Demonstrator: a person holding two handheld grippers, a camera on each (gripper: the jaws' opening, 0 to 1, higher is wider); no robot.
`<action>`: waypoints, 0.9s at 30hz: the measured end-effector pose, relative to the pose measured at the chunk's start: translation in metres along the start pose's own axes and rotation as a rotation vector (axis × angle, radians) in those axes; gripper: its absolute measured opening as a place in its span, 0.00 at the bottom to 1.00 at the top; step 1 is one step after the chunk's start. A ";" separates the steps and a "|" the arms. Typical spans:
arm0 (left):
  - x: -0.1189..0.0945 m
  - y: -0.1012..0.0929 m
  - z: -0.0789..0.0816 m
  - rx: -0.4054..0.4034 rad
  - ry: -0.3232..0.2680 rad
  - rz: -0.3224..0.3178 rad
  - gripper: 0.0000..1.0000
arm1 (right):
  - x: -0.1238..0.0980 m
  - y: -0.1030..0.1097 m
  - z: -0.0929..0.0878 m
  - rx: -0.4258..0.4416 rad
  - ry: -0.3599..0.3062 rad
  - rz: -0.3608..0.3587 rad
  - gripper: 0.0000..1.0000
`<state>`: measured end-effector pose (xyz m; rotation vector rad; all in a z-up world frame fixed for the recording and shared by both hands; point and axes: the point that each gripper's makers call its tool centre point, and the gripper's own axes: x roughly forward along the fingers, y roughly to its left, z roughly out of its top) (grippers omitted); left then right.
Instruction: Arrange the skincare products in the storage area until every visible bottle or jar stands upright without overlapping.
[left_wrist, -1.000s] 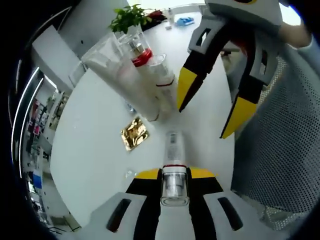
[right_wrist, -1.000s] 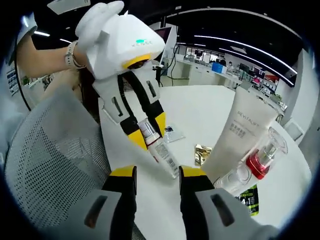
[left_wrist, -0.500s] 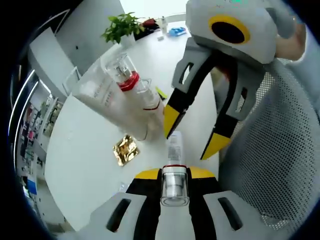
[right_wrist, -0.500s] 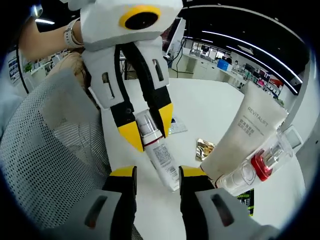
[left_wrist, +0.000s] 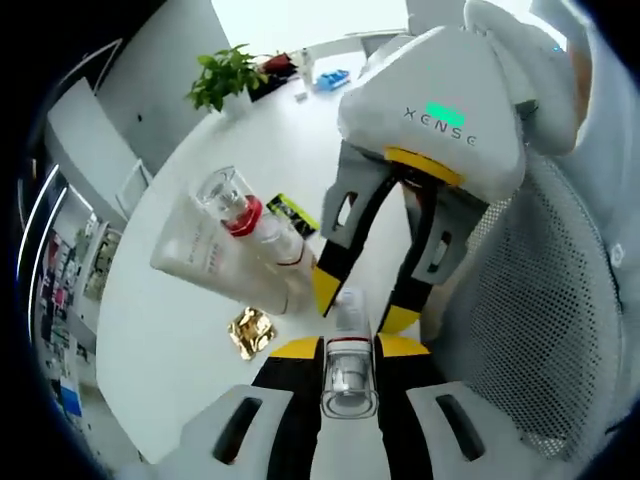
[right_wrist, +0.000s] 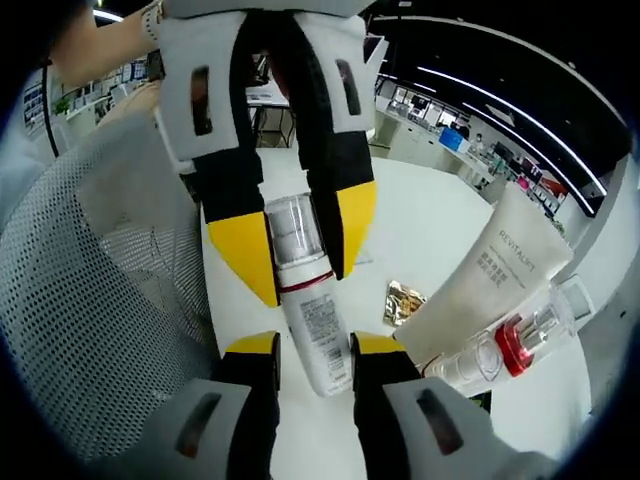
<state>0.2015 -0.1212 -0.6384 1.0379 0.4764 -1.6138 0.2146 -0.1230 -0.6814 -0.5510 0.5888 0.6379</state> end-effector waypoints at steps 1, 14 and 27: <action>0.000 0.000 0.002 0.002 -0.005 -0.001 0.15 | 0.000 0.000 0.000 -0.001 -0.001 0.000 0.26; -0.004 0.004 0.011 0.025 -0.044 0.001 0.06 | -0.004 -0.003 0.003 -0.055 0.007 -0.017 0.19; -0.001 0.012 -0.003 -0.016 -0.075 0.027 0.00 | -0.007 -0.012 -0.015 0.102 0.055 -0.021 0.01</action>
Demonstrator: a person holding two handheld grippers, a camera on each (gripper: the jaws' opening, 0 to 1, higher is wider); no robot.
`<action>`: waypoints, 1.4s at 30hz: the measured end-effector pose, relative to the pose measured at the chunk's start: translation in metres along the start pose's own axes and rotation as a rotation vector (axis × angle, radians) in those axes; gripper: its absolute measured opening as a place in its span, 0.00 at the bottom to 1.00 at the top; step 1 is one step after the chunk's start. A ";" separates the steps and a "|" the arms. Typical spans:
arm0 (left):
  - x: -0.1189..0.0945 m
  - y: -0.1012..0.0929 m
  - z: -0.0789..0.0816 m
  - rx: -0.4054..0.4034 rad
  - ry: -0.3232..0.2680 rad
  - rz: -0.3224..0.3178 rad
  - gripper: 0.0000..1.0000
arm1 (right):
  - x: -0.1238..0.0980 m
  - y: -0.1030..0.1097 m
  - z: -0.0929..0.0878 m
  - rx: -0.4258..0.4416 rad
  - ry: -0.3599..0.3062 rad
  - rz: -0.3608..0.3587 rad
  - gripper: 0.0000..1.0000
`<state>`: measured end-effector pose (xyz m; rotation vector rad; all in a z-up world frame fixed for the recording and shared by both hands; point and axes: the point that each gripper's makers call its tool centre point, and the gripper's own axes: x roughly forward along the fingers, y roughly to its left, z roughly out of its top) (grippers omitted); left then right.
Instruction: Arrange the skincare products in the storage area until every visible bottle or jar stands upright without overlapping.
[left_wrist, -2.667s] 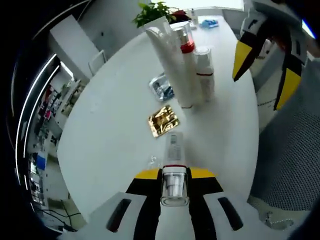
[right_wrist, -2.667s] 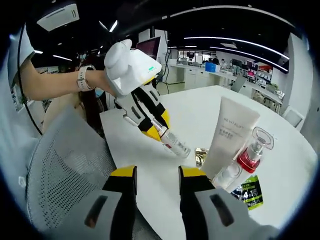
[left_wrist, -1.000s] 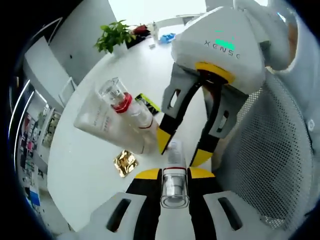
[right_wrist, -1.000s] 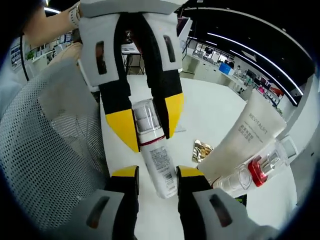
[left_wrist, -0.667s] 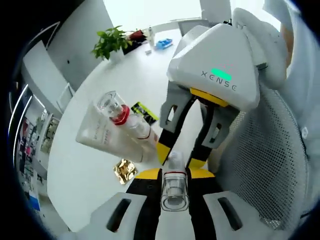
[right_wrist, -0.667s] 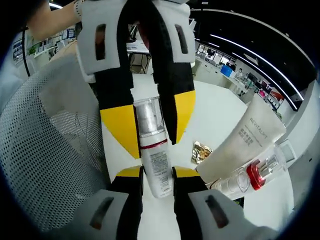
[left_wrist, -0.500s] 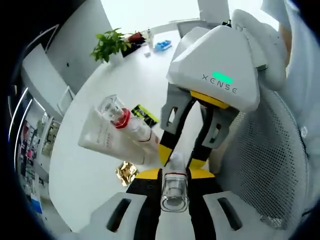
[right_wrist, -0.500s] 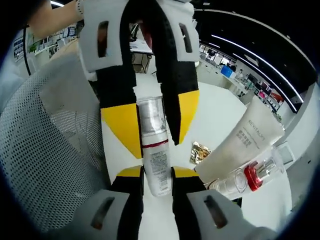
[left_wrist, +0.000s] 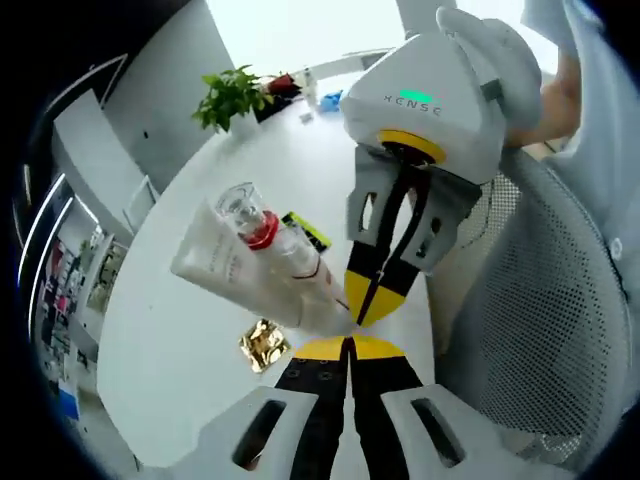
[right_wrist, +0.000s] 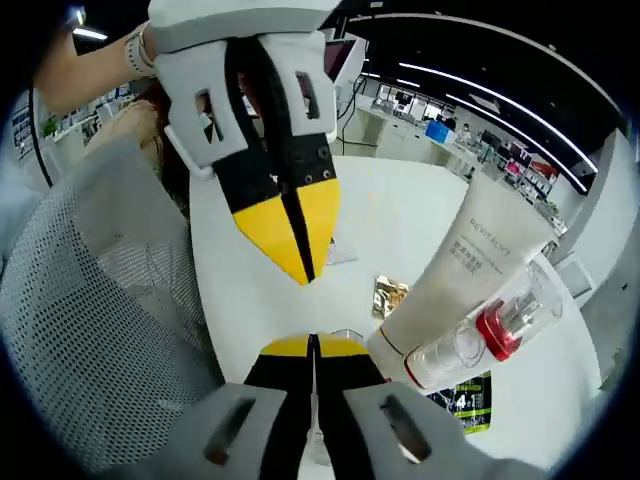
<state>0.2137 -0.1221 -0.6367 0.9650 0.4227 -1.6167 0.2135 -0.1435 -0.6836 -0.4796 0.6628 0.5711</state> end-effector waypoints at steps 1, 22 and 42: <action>0.001 0.001 -0.005 -0.007 0.010 0.003 0.00 | 0.000 0.000 0.001 0.002 -0.006 0.001 0.01; 0.011 -0.013 -0.028 -0.215 -0.045 0.063 0.00 | -0.031 -0.018 -0.058 0.161 0.106 -0.008 0.14; 0.009 -0.010 -0.037 -0.355 -0.116 0.096 0.32 | -0.003 -0.017 -0.093 0.087 0.319 0.119 0.26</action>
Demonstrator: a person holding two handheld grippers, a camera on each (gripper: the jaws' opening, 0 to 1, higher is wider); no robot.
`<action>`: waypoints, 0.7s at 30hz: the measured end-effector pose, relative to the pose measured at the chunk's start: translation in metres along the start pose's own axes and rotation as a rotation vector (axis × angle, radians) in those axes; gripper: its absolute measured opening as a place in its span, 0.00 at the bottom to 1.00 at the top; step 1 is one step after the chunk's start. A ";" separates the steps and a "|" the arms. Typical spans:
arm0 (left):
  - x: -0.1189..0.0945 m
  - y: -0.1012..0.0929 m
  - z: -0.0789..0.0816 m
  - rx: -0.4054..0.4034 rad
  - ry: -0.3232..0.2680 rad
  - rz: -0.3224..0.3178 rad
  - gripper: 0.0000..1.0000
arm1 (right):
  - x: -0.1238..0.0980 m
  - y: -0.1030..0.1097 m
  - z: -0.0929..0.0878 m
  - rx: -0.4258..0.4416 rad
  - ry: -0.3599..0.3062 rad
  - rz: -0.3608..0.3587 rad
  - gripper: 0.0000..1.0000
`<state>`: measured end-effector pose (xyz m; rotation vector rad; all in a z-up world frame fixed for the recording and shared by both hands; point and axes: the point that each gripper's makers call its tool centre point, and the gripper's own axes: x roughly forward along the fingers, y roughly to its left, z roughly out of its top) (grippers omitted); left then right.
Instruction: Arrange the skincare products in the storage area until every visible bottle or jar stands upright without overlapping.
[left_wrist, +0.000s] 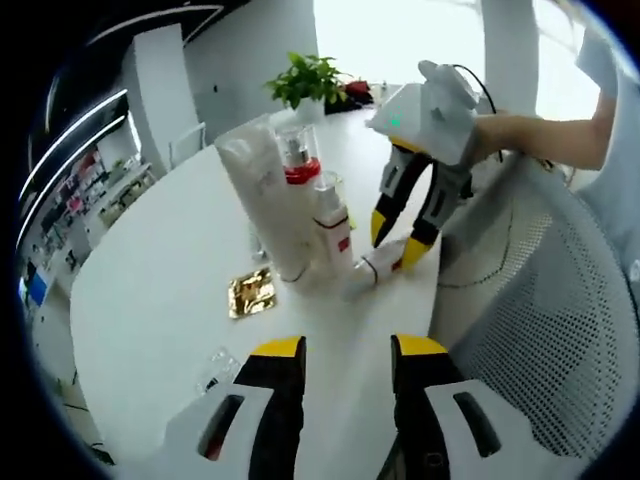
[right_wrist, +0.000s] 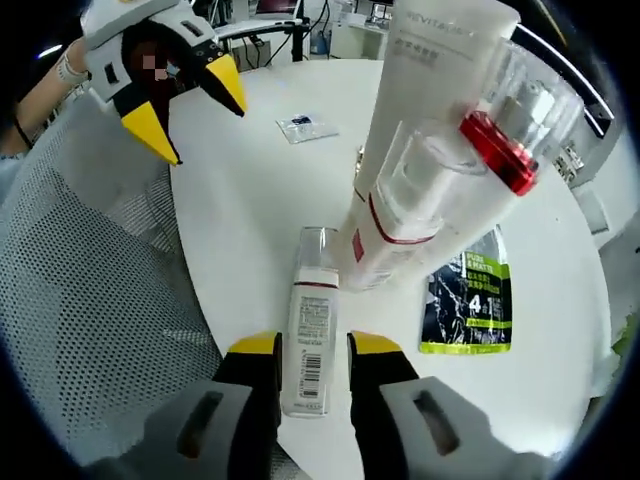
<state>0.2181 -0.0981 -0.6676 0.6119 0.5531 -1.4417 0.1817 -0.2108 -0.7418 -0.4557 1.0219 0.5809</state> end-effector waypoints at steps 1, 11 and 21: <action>0.000 0.000 0.000 -0.001 -0.001 -0.001 0.31 | 0.001 0.000 0.000 -0.004 0.003 0.000 0.26; 0.004 -0.003 0.002 -0.047 -0.023 -0.021 0.31 | 0.008 0.004 -0.001 -0.011 0.029 0.039 0.23; 0.005 -0.002 0.001 -0.069 -0.035 -0.022 0.31 | 0.003 0.013 0.005 -0.058 0.004 0.046 0.20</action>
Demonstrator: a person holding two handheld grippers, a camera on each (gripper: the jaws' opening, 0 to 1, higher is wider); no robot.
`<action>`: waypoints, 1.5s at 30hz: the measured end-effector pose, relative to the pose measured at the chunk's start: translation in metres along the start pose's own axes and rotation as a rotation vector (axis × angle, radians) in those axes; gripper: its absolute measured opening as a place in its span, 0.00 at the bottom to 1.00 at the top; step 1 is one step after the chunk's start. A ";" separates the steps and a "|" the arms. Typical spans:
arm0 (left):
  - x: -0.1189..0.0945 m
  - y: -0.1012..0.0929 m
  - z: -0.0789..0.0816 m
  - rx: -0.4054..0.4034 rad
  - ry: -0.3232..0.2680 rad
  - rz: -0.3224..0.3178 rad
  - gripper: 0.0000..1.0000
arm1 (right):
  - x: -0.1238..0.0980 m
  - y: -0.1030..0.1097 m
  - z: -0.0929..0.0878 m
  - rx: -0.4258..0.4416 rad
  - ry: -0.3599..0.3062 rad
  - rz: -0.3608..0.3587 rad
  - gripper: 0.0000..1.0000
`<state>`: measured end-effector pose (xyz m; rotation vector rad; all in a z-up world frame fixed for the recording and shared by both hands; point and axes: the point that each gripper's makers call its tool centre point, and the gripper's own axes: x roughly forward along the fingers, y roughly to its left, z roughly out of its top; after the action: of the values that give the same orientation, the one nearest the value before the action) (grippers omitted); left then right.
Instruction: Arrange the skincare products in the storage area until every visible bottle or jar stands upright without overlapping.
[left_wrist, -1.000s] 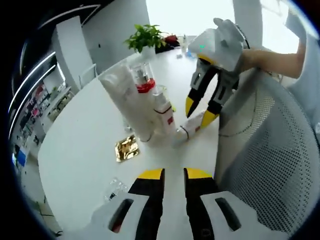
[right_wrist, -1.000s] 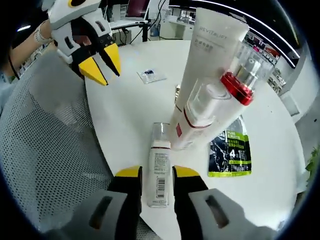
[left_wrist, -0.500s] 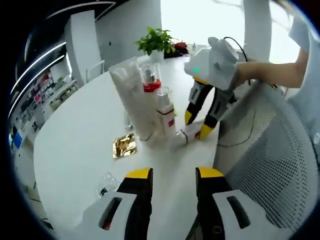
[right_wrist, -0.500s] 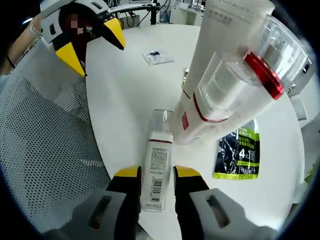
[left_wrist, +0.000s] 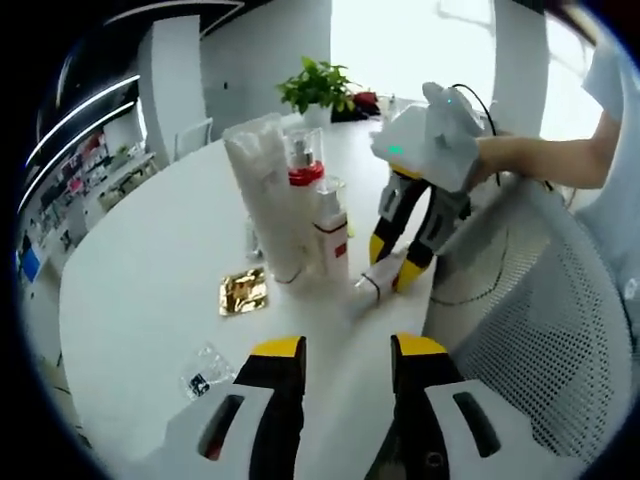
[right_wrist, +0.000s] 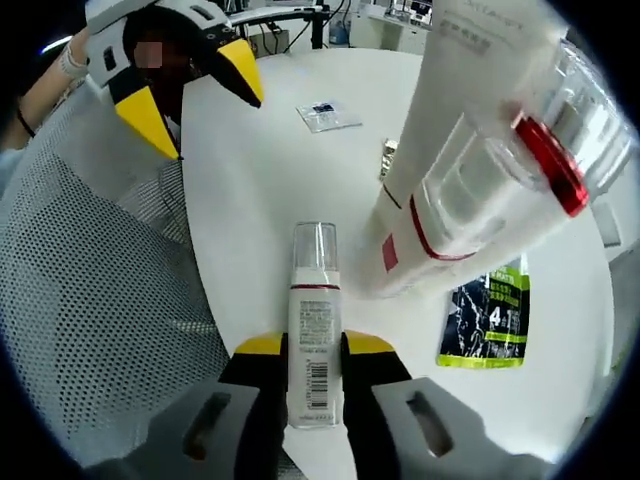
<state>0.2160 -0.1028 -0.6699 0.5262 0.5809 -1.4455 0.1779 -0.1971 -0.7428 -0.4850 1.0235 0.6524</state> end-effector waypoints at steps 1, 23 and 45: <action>-0.001 0.001 -0.001 -0.010 -0.005 0.000 0.31 | -0.001 0.001 0.003 0.005 -0.017 0.005 0.20; -0.013 -0.003 0.030 -0.269 -0.262 -0.105 0.33 | -0.075 0.022 0.099 0.265 -0.635 0.168 0.19; -0.036 -0.014 0.081 -0.425 -0.533 -0.278 0.27 | -0.096 0.031 0.126 0.337 -0.843 0.304 0.20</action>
<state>0.2050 -0.1287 -0.5850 -0.2840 0.5193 -1.5832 0.1996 -0.1196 -0.6035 0.2516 0.3795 0.8306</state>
